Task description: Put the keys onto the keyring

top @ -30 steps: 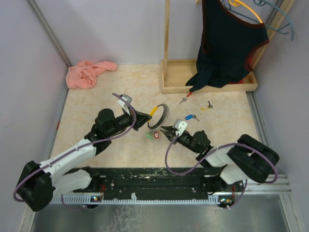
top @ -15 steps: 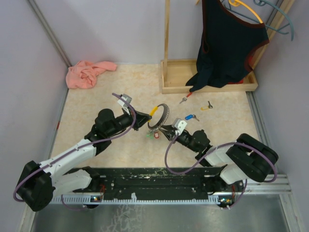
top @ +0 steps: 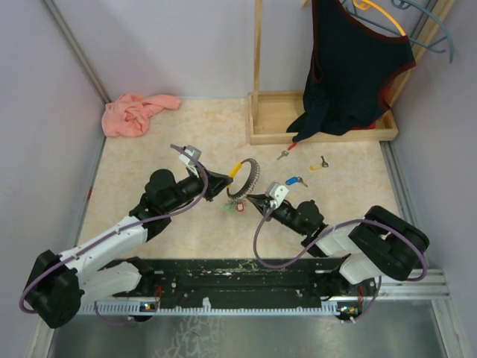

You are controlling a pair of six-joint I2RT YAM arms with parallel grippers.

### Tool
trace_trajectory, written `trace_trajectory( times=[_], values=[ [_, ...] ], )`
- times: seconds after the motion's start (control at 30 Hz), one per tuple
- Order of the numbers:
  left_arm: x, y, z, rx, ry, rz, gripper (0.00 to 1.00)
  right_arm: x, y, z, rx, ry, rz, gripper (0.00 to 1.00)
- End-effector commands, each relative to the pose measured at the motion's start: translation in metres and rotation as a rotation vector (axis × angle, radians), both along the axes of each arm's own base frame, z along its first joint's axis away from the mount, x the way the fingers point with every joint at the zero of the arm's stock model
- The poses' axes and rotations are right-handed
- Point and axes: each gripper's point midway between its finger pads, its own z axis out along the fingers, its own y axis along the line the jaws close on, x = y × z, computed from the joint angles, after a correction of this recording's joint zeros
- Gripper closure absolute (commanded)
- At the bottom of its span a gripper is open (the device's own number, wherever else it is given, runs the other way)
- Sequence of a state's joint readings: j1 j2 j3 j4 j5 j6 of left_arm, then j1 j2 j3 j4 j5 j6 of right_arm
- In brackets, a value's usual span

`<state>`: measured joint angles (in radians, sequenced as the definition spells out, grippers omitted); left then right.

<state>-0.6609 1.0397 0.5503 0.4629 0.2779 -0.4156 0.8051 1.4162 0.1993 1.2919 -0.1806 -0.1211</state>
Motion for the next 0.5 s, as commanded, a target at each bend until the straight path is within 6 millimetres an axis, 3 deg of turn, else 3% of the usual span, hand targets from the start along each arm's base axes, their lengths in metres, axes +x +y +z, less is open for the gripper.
trace_trajectory(
  times=[0.0, 0.13, 0.27, 0.47],
  values=[
    [0.002, 0.004, 0.013, -0.044, -0.023, 0.037, 0.99, -0.001, 0.004, 0.032, 0.069, -0.067, 0.007, 1.00],
    [0.006, 0.012, 0.004, -0.042, 0.021, 0.094, 0.97, -0.003, 0.005, 0.029, 0.040, -0.065, 0.020, 1.00],
    [0.010, 0.023, -0.011, -0.045, 0.080, 0.172, 0.88, -0.005, 0.005, 0.029, 0.011, -0.062, 0.032, 1.00],
    [0.001, 0.028, -0.042, -0.078, 0.180, 0.187, 0.78, -0.004, 0.008, 0.024, -0.031, -0.057, 0.044, 1.00]
  ],
)
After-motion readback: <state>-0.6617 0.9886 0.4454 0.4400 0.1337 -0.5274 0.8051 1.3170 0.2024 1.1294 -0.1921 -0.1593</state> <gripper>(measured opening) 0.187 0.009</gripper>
